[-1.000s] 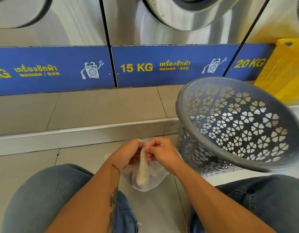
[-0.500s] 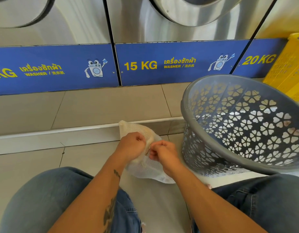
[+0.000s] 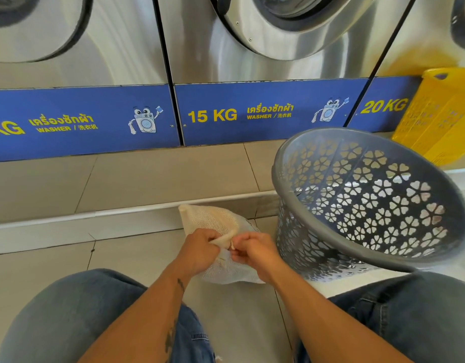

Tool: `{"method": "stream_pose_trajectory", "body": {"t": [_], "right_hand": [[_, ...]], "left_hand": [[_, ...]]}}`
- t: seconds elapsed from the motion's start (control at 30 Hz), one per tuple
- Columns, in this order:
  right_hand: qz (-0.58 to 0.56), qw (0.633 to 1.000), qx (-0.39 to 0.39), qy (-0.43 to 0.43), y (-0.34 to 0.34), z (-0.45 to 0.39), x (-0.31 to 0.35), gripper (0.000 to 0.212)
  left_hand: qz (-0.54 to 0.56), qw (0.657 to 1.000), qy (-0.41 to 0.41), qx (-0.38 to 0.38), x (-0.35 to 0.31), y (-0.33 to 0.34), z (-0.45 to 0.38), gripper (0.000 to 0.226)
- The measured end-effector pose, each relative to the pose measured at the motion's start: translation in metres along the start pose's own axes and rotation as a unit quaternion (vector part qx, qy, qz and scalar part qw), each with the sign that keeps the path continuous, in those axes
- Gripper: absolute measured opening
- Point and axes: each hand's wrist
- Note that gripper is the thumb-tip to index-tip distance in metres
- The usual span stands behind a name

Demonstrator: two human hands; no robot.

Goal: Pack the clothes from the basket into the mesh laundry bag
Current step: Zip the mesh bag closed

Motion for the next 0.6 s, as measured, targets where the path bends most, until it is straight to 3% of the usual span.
{"method": "stream_pose_trajectory", "body": {"t": [0.17, 0.27, 0.5, 0.6], "right_hand": [[0.096, 0.994, -0.018, -0.044, 0.003, 0.002, 0.004, 0.024], [0.071, 0.996, 0.007, -0.043, 0.004, 0.005, 0.013, 0.028], [0.091, 0.988, 0.097, -0.074, 0.001, 0.024, 0.032, 0.021], [0.084, 0.989, 0.097, -0.074, 0.000, 0.032, 0.025, 0.018]], "left_hand": [[0.026, 0.998, -0.013, 0.054, 0.000, -0.005, -0.003, 0.018], [0.054, 0.996, -0.013, 0.066, -0.004, -0.012, -0.002, 0.022], [0.030, 0.997, 0.003, 0.074, -0.018, -0.027, 0.011, 0.026], [0.016, 0.997, 0.008, 0.072, -0.017, -0.025, 0.016, 0.024]]}}
Point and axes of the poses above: each hand's wrist, its own z-axis away from the middle knuckle, its own y-axis out of the palm, x = y × z
